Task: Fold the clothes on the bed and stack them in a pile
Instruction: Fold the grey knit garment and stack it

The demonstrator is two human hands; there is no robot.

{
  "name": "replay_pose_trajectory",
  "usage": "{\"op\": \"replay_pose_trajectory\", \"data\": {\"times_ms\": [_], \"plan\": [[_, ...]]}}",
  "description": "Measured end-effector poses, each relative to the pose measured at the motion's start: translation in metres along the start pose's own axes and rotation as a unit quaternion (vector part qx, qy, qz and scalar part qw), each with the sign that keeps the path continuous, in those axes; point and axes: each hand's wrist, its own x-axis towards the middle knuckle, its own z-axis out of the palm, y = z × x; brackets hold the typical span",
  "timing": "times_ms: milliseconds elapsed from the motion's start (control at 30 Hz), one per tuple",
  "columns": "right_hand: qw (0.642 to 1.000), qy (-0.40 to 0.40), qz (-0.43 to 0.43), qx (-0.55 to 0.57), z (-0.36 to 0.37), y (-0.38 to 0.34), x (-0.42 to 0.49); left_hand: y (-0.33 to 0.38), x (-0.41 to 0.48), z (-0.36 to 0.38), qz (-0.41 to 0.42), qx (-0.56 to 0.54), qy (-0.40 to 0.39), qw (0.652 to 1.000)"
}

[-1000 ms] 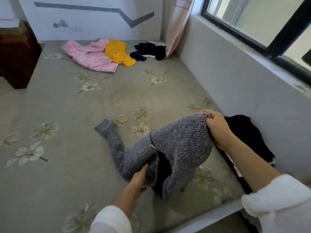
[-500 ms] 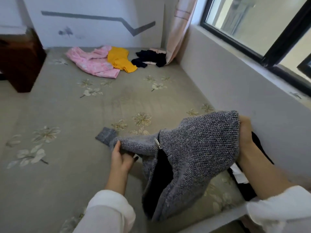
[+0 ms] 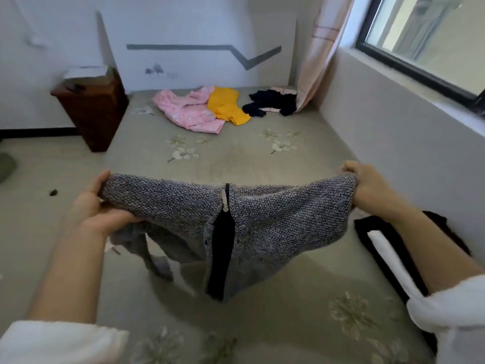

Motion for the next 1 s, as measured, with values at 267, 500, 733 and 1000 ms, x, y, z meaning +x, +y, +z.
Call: {"op": "replay_pose_trajectory", "data": {"times_ms": [267,500,733,1000], "plan": [[0.992,0.072,-0.004,-0.106,0.049,-0.012,0.122,0.051,0.054,0.023,-0.034,0.086,0.104,0.990],[0.965,0.230,-0.073,-0.107,0.015,-0.047,0.188,0.099,0.071,0.072,0.215,0.079,-0.007,0.973],[0.952,0.269,-0.146,-0.022,-0.002,-0.053,0.143,0.097,0.053,0.041,0.287,0.023,-0.042,0.957],[0.988,-0.087,0.003,-0.127,0.117,0.043,0.073,-0.043,0.090,-0.099,0.052,0.074,0.184,0.979]]}}
